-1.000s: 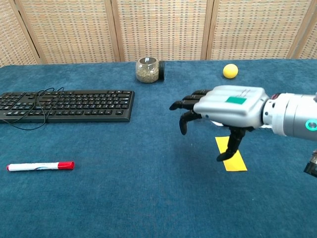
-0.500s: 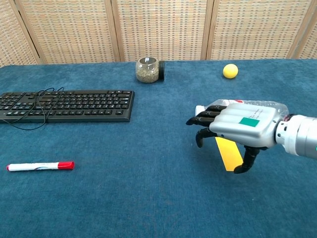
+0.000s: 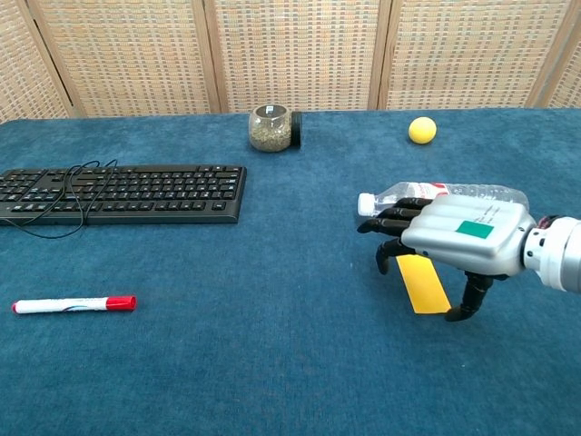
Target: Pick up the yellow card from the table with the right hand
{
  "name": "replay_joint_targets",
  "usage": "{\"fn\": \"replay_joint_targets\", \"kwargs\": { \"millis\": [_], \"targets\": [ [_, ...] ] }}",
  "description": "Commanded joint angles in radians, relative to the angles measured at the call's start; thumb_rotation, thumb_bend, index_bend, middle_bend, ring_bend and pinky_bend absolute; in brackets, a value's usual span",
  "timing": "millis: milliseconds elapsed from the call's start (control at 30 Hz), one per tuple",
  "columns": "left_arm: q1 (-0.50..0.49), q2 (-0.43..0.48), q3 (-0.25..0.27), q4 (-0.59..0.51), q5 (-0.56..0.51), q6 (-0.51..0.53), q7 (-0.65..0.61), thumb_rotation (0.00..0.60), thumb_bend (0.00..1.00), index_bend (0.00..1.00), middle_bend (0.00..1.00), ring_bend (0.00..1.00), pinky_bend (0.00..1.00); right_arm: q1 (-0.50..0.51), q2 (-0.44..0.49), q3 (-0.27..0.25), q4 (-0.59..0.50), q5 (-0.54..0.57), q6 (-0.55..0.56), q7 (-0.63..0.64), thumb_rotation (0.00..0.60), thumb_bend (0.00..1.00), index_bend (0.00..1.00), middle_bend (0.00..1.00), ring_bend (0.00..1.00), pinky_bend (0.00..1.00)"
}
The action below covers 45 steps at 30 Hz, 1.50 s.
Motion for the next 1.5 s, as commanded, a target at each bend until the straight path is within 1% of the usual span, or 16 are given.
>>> {"fn": "replay_joint_targets", "kwargs": {
  "millis": [33, 300, 500, 667, 767, 900, 1000, 1167, 1300, 1500],
  "targets": [
    [0.000, 0.000, 0.001, 0.000, 0.001, 0.001, 0.000, 0.600, 0.00, 0.00, 0.00, 0.00, 0.00, -0.003, -0.010, -0.007, 0.022, -0.003, 0.004, 0.001, 0.600, 0.00, 0.29, 0.00, 0.00, 0.00],
    [-0.001, 0.000, 0.003, 0.000, 0.000, 0.001, -0.001, 0.600, 0.00, 0.00, 0.00, 0.00, 0.00, 0.000, -0.035, -0.006, 0.051, -0.001, 0.006, 0.008, 0.600, 0.00, 0.29, 0.00, 0.00, 0.00],
    [-0.002, -0.001, 0.005, 0.001, 0.001, 0.002, -0.002, 0.600, 0.00, 0.00, 0.00, 0.00, 0.00, 0.007, -0.068, 0.021, 0.079, 0.021, 0.019, -0.010, 0.600, 0.00, 0.30, 0.00, 0.00, 0.00],
    [-0.001, 0.001, 0.006, 0.000, 0.004, 0.005, -0.005, 0.600, 0.00, 0.00, 0.00, 0.00, 0.00, 0.011, -0.068, 0.047, 0.081, 0.035, 0.040, -0.014, 0.600, 0.07, 0.30, 0.00, 0.00, 0.00],
    [-0.001, 0.002, 0.006, 0.000, 0.005, 0.005, -0.009, 0.600, 0.00, 0.00, 0.00, 0.00, 0.00, 0.009, -0.050, 0.050, 0.055, 0.012, 0.072, 0.002, 0.600, 0.07, 0.30, 0.00, 0.00, 0.00],
    [-0.002, 0.004, 0.008, -0.001, 0.006, 0.002, -0.010, 0.600, 0.00, 0.00, 0.00, 0.00, 0.00, 0.003, -0.023, 0.045, 0.026, -0.049, 0.137, 0.060, 0.600, 0.09, 0.29, 0.00, 0.00, 0.00],
    [-0.002, 0.005, 0.009, -0.002, 0.010, 0.004, -0.012, 0.600, 0.00, 0.00, 0.00, 0.00, 0.00, -0.002, -0.009, 0.033, 0.020, -0.070, 0.154, 0.086, 0.600, 0.09, 0.29, 0.00, 0.00, 0.00],
    [0.000, 0.006, 0.011, -0.003, 0.015, 0.007, -0.013, 0.600, 0.00, 0.00, 0.00, 0.00, 0.00, -0.010, -0.004, 0.009, 0.032, -0.072, 0.140, 0.087, 0.600, 0.09, 0.31, 0.00, 0.00, 0.00],
    [0.000, 0.006, 0.012, -0.004, 0.017, 0.009, -0.012, 0.600, 0.00, 0.00, 0.00, 0.00, 0.00, -0.014, -0.008, 0.000, 0.039, -0.068, 0.128, 0.081, 0.600, 0.09, 0.33, 0.00, 0.00, 0.00],
    [-0.001, 0.004, 0.012, -0.003, 0.015, 0.008, -0.010, 0.600, 0.00, 0.00, 0.00, 0.00, 0.00, -0.019, -0.027, -0.021, 0.052, -0.067, 0.109, 0.068, 0.600, 0.08, 0.36, 0.00, 0.00, 0.00]
  ]
}}
